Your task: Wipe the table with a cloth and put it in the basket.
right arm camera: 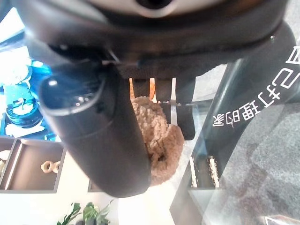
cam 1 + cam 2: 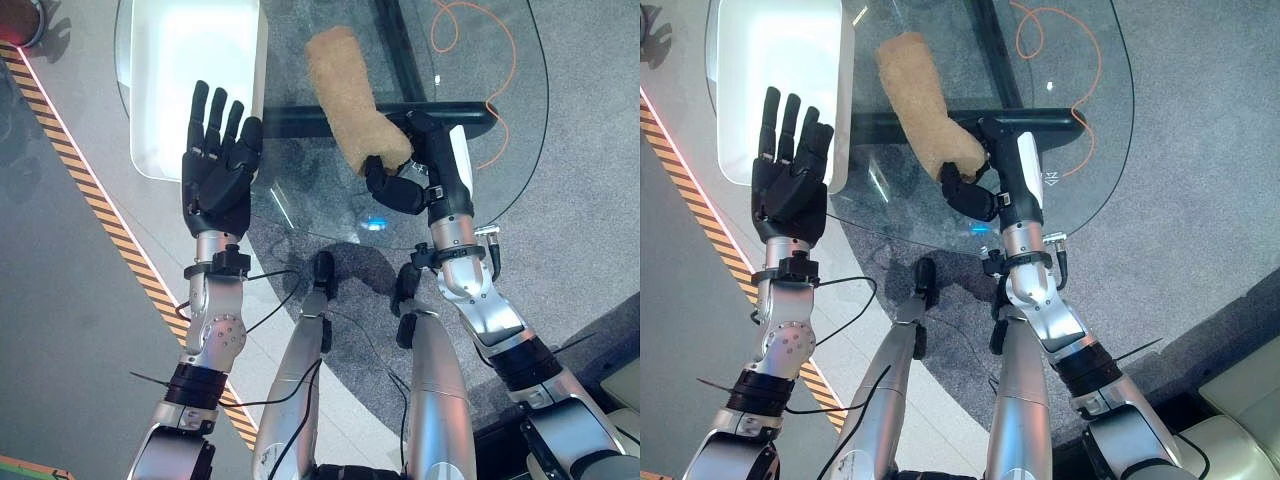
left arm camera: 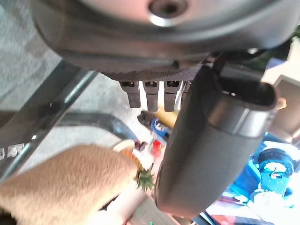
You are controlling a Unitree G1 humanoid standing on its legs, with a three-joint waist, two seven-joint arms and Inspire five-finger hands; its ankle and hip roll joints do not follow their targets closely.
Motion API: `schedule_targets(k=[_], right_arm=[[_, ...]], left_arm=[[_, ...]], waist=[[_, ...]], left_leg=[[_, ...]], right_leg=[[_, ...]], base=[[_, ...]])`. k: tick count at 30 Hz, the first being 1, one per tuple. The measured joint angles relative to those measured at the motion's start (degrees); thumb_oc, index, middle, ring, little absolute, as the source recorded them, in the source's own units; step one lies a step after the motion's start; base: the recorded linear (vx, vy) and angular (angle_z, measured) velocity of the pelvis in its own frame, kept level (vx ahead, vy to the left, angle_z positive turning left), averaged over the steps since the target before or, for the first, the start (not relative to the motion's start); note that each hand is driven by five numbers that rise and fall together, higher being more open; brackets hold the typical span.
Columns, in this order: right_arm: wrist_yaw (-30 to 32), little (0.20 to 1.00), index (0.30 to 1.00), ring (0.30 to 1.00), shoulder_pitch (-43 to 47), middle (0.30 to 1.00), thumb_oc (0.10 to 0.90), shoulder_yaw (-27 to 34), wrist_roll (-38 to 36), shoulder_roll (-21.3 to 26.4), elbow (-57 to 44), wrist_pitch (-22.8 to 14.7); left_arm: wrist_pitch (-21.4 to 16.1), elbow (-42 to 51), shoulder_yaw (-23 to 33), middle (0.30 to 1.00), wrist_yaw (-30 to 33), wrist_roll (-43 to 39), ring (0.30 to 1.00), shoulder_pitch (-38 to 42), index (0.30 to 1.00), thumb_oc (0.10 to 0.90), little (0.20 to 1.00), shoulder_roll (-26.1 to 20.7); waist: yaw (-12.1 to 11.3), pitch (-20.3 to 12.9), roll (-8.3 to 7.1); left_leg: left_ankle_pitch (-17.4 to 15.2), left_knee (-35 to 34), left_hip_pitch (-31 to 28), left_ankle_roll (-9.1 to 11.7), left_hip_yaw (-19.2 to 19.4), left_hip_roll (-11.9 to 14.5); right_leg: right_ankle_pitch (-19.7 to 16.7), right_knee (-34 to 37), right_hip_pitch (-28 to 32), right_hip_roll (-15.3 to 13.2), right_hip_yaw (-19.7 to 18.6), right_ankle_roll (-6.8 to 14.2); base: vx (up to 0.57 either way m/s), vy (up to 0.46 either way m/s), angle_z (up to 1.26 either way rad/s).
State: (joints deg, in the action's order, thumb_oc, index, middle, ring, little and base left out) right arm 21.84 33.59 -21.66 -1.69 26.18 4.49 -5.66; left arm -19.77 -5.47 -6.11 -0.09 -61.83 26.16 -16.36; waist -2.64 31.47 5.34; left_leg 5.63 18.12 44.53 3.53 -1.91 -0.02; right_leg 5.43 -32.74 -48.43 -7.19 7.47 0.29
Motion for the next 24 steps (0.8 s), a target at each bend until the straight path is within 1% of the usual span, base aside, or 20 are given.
schedule_targets(k=[3,6,8,11,14,18,21,24], right_arm=[[-1.06,0.200,0.300,0.300,0.00,0.300,0.100,-0.21,-0.02,0.06,-0.45,0.00],[-1.92,0.200,0.300,0.300,0.13,0.300,0.100,-0.68,-0.14,0.12,-1.44,-0.03],[-2.45,0.200,0.300,0.300,0.25,0.300,0.100,-1.30,-0.68,0.41,-1.90,-0.11],[-3.39,0.200,0.300,0.300,0.48,0.300,0.100,-2.33,-0.72,0.53,-2.54,-0.16],[-3.80,0.200,0.300,0.300,0.54,0.300,0.100,-3.01,-0.75,0.62,-3.07,-0.16],[-3.90,0.200,0.300,0.300,0.80,0.300,0.100,-3.52,-0.89,0.60,-3.25,-0.15],[-3.92,0.200,0.300,0.300,0.98,0.300,0.100,-3.51,-1.03,0.65,-3.25,-0.15],[-4.09,0.200,0.300,0.300,1.76,0.300,0.100,-3.83,-1.20,1.00,-3.25,-0.15]], left_arm=[[0.78,0.14,-0.09,0.900,-0.75,-0.62,0.900,1.03,0.900,0.800,0.900,0.00],[1.21,1.29,-0.09,0.900,-1.04,-3.13,0.900,1.21,0.900,0.800,0.900,-0.01],[2.46,2.12,-0.11,0.900,-1.91,-5.45,0.900,1.23,0.900,0.800,0.900,-0.01],[3.62,2.26,-0.43,0.900,-2.34,-7.52,0.900,1.50,0.900,0.800,0.900,0.00],[4.51,2.26,-1.29,0.900,-1.92,-9.20,0.900,2.56,0.900,0.800,0.900,0.01],[5.27,2.27,-2.04,0.900,-1.59,-9.46,0.900,4.05,0.900,0.800,0.900,0.02],[6.25,2.27,-2.13,0.900,-0.63,-11.32,0.900,4.78,0.900,0.800,0.900,0.06],[7.35,2.26,-2.18,0.900,-0.06,-11.63,0.900,5.30,0.900,0.800,0.900,0.06]], waist=[[0.15,0.00,-0.48],[0.51,-0.01,-1.05],[0.79,0.00,-1.26],[1.42,0.00,-1.29],[1.56,0.00,-1.29],[1.64,0.00,-1.29],[1.85,0.00,-1.29],[2.08,0.00,-1.30]], left_leg=[[-0.04,-0.08,-0.23,-0.05,0.13,-0.02],[-0.04,-0.10,-0.29,-0.05,0.13,-0.02],[-0.04,-0.09,-0.39,-0.05,0.13,-0.02],[-0.04,-0.11,-0.45,-0.05,0.14,-0.01],[-0.06,-0.20,-0.48,-0.05,0.14,0.06],[-0.22,-0.33,-0.49,-0.27,0.18,0.18],[-0.17,-0.60,-0.49,-0.21,0.19,0.19],[-0.04,-0.77,-0.52,-0.03,0.37,0.20]], right_leg=[[-0.01,0.09,0.20,-0.01,0.00,0.02],[0.00,0.07,0.26,-0.01,0.00,0.02],[0.00,0.08,0.39,-0.03,-0.01,0.02],[-0.07,0.13,0.46,-0.03,0.00,0.07],[-0.10,0.19,0.43,0.04,-0.04,0.03],[0.00,0.72,0.44,0.20,-0.06,0.38],[-0.31,0.73,0.44,0.24,-0.06,0.02],[-0.47,0.85,0.45,0.24,-0.06,0.10]], base=[[0.00,0.000,0.00],[0.00,0.000,0.00],[0.00,0.000,0.00],[0.00,0.000,0.00],[0.00,0.000,0.00],[0.00,-0.001,-0.01],[0.00,0.000,0.00],[0.00,0.000,0.00]])
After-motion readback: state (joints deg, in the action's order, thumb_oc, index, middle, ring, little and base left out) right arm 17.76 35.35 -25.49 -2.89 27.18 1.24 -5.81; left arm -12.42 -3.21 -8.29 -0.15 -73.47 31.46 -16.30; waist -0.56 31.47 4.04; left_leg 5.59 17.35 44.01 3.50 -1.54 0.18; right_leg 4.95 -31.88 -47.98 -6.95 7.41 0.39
